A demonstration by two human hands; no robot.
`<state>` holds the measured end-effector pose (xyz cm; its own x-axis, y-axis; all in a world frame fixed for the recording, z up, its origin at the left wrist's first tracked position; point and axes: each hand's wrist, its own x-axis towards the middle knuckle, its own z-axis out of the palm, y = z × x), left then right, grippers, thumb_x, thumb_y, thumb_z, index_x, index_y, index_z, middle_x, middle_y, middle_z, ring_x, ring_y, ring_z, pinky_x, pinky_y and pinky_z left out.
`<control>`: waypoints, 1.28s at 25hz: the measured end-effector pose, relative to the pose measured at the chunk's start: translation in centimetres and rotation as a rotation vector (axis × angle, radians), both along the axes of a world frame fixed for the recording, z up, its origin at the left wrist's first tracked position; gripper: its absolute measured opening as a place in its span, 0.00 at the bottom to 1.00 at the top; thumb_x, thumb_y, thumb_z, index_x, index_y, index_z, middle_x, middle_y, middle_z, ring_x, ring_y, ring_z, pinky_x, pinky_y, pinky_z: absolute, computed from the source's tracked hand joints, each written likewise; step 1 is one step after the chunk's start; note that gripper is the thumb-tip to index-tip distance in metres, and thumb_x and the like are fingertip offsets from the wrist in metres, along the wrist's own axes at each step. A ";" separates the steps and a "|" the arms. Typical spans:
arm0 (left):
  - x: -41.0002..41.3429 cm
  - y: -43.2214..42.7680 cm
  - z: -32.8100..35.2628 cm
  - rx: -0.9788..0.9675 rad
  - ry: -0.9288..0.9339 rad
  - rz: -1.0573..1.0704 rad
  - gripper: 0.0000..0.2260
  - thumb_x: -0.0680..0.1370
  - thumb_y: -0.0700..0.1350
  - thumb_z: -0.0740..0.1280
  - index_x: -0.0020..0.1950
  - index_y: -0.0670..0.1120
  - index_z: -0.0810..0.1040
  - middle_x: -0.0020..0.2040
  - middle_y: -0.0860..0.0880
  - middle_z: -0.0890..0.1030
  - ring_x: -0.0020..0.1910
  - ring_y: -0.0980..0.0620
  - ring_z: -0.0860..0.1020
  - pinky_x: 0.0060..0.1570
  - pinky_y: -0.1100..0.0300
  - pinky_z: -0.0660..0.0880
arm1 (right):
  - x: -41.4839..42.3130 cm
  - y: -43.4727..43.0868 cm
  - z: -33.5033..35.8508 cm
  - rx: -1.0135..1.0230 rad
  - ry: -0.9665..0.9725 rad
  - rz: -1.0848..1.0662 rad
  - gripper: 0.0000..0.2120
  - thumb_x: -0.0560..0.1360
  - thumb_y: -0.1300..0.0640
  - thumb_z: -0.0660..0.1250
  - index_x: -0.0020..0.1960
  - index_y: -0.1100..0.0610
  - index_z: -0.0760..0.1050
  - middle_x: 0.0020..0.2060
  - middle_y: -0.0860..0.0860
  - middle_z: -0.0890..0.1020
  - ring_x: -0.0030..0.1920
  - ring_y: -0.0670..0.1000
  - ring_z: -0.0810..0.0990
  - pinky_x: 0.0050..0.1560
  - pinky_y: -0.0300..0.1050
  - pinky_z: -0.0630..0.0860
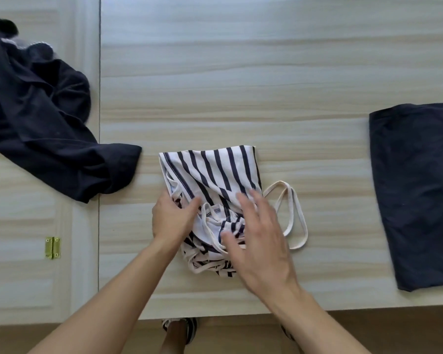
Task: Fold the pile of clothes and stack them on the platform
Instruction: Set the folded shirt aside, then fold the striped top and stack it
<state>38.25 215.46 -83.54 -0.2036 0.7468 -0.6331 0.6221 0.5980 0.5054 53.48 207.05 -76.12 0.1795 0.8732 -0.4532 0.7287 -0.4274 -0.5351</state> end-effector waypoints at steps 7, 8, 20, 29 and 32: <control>2.7 -2.2 0.1 -0.015 -0.004 0.131 0.38 0.69 0.64 0.75 0.67 0.42 0.67 0.66 0.44 0.74 0.68 0.42 0.72 0.67 0.43 0.71 | 3.8 -2.8 -7.3 -0.087 -0.048 -0.129 0.38 0.79 0.31 0.45 0.82 0.48 0.39 0.82 0.49 0.41 0.82 0.51 0.40 0.80 0.57 0.47; 2.8 -2.0 0.1 -0.030 0.009 0.163 0.38 0.69 0.64 0.76 0.67 0.42 0.68 0.66 0.44 0.75 0.67 0.42 0.73 0.66 0.44 0.72 | 4.7 -2.8 -7.4 -0.031 -0.103 -0.284 0.38 0.79 0.33 0.49 0.82 0.51 0.45 0.82 0.52 0.48 0.82 0.53 0.48 0.79 0.57 0.53; 4.1 -0.3 -0.7 -0.055 -0.097 0.165 0.11 0.71 0.48 0.78 0.47 0.44 0.84 0.44 0.47 0.86 0.44 0.46 0.85 0.50 0.46 0.83 | 10.3 0.6 -8.2 0.013 -0.094 -0.622 0.08 0.81 0.53 0.61 0.46 0.56 0.71 0.41 0.51 0.82 0.43 0.57 0.82 0.42 0.51 0.75; 3.0 -0.5 -0.5 -0.110 -0.313 0.090 0.03 0.75 0.46 0.75 0.47 0.48 0.85 0.43 0.51 0.88 0.47 0.48 0.86 0.51 0.50 0.82 | 5.3 7.1 9.1 -0.115 0.867 -0.412 0.06 0.80 0.63 0.66 0.52 0.67 0.74 0.40 0.60 0.87 0.39 0.59 0.87 0.39 0.49 0.85; 2.9 -0.1 0.1 -0.140 -0.395 0.140 0.18 0.81 0.61 0.63 0.52 0.50 0.85 0.47 0.51 0.87 0.54 0.47 0.84 0.53 0.54 0.77 | 2.8 8.5 6.4 -0.111 0.738 -0.313 0.04 0.78 0.61 0.69 0.48 0.62 0.76 0.42 0.56 0.87 0.42 0.54 0.87 0.45 0.51 0.85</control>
